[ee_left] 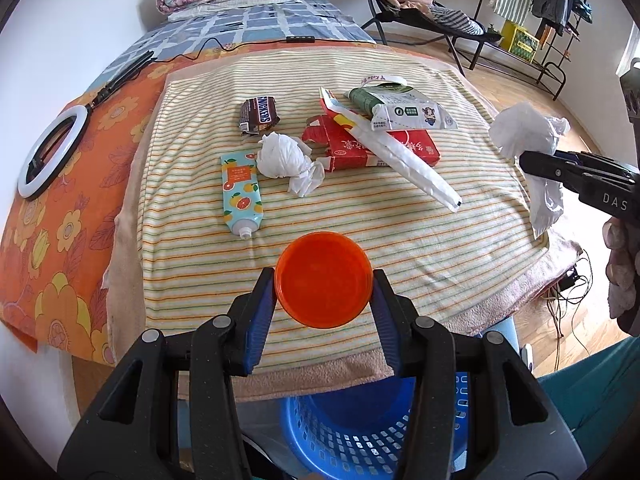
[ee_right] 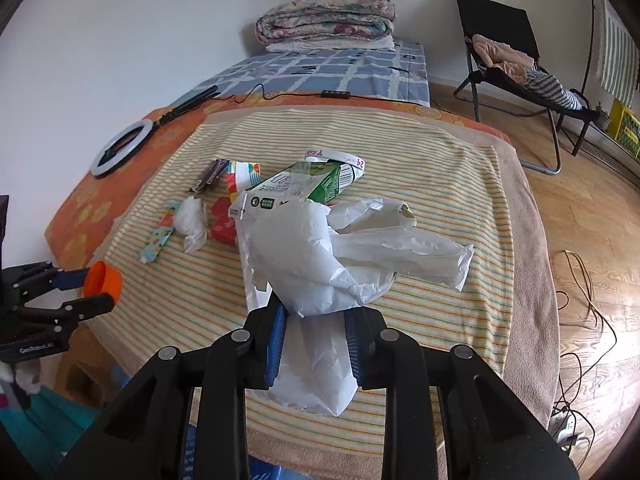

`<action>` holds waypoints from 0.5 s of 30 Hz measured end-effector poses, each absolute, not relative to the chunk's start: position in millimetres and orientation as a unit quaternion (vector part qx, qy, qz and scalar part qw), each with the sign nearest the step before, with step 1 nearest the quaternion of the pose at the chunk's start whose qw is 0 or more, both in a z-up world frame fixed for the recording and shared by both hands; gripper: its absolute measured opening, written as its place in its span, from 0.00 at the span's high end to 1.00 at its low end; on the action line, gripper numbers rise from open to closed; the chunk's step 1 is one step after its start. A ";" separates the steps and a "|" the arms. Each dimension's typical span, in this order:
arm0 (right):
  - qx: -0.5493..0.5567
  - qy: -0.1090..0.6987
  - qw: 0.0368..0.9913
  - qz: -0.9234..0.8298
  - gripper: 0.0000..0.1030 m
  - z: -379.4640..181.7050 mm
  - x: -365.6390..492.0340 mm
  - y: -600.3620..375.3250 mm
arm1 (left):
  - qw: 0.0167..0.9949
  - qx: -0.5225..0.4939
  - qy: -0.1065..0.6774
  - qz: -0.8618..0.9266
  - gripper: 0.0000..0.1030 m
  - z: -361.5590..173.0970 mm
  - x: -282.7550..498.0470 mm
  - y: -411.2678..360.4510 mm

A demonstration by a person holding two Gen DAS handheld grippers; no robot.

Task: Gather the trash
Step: 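Carry the orange cap and white bag down over the blue basket with both tools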

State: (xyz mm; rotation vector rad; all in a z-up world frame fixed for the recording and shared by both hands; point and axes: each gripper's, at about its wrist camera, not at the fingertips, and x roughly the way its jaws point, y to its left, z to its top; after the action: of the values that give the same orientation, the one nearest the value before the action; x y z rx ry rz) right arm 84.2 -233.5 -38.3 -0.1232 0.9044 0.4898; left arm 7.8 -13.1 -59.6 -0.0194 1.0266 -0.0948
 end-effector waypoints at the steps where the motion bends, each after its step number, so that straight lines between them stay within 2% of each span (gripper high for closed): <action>1: -0.059 0.433 0.867 0.240 0.76 -38.4 75.1 -232.5 | 0.871 -0.007 0.490 -0.047 0.53 -59.1 2.1 -14.7; 15: -0.086 0.453 0.843 0.278 0.76 -66.4 -23.9 -219.7 | 0.861 0.009 0.504 -0.071 0.53 -83.5 -57.9 -34.1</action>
State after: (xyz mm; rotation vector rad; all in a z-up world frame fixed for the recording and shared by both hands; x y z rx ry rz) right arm -23.9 -219.7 -66.4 -0.1819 0.9573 0.5868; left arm -57.9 -34.1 -83.5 0.0197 1.0576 -0.1496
